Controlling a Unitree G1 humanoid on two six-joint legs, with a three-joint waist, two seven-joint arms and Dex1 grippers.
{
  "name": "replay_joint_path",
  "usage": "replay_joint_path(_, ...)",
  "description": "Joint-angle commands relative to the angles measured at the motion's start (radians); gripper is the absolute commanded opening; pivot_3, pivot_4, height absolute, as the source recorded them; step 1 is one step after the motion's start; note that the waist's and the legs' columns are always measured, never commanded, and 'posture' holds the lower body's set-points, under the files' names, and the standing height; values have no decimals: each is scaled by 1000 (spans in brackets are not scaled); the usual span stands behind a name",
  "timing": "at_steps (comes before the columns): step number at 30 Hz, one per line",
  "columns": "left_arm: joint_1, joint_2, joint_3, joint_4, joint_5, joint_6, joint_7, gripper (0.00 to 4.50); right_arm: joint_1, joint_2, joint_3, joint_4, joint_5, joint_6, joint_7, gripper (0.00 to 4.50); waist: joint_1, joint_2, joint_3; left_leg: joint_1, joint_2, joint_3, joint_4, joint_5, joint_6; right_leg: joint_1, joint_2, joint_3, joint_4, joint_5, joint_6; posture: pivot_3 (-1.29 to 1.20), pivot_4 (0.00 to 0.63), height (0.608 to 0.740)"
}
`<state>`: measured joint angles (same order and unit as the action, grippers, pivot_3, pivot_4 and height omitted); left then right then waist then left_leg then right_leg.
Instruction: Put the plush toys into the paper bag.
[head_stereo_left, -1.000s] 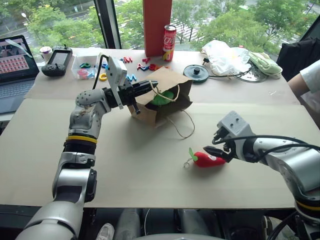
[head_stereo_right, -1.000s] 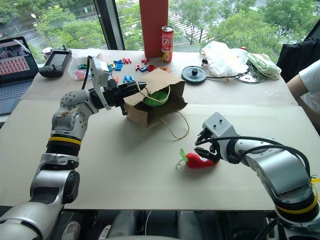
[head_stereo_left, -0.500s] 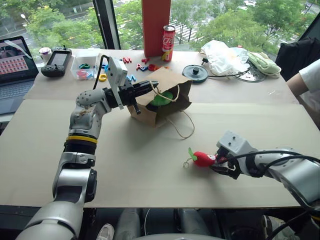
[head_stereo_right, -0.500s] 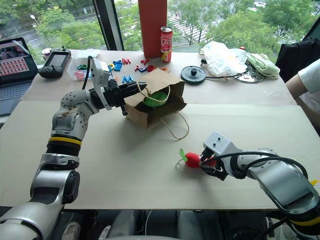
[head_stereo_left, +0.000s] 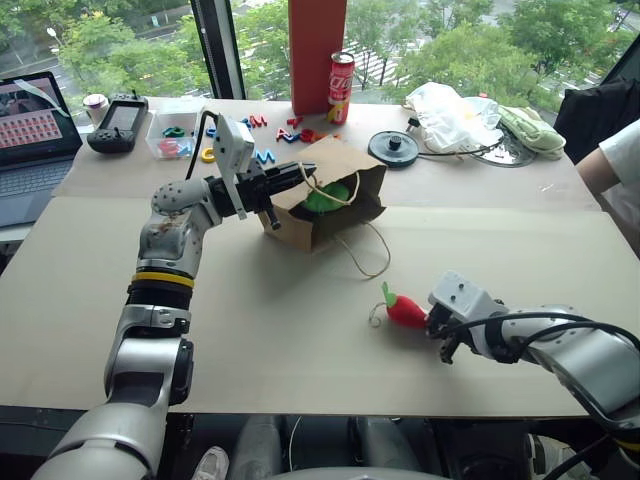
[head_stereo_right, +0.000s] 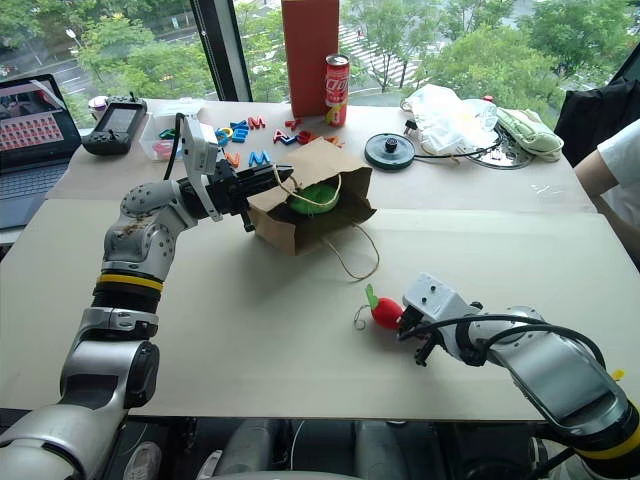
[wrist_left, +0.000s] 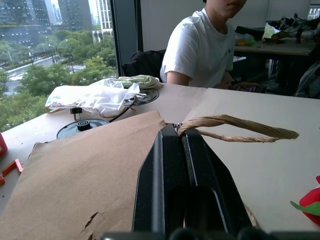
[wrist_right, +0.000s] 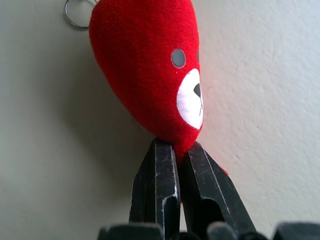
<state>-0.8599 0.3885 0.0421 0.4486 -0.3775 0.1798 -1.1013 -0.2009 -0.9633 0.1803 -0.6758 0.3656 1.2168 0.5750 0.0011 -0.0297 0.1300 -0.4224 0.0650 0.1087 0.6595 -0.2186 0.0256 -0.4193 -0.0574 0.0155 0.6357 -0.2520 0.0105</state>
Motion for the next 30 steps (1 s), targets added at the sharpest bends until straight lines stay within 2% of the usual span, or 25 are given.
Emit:
replay_joint_path(1,-16,7,10,-28,-6,-9,0,0,-66,43,-110,-1,12,-9,-19,34,-1,0,0,0,0,0,0,0,0,0,0,0,1,0,0,0,150,739)
replay_joint_path(5,-17,7,9,-29,-6,-8,1,0,-140,102,-203,-5,58,14,-13,34,-2,0,0,0,0,0,0,0,0,-2,1,1,3,0,0,0,150,739)
replay_joint_path(9,-14,8,8,-37,-8,-3,0,0,-224,147,-226,17,66,44,-42,34,0,0,0,0,0,1,0,0,0,-2,1,1,3,0,0,0,150,739)
replay_joint_path(17,-7,2,1,-53,-10,3,3,0,-432,305,-26,173,-22,53,-161,34,-5,0,0,0,0,3,0,0,0,-3,1,1,5,0,0,0,150,739)
replay_joint_path(30,-9,-9,-7,-64,-11,15,2,0,-719,433,314,477,-226,-81,-166,34,-14,1,0,-1,0,4,0,0,0,-4,1,0,6,0,0,0,150,739)
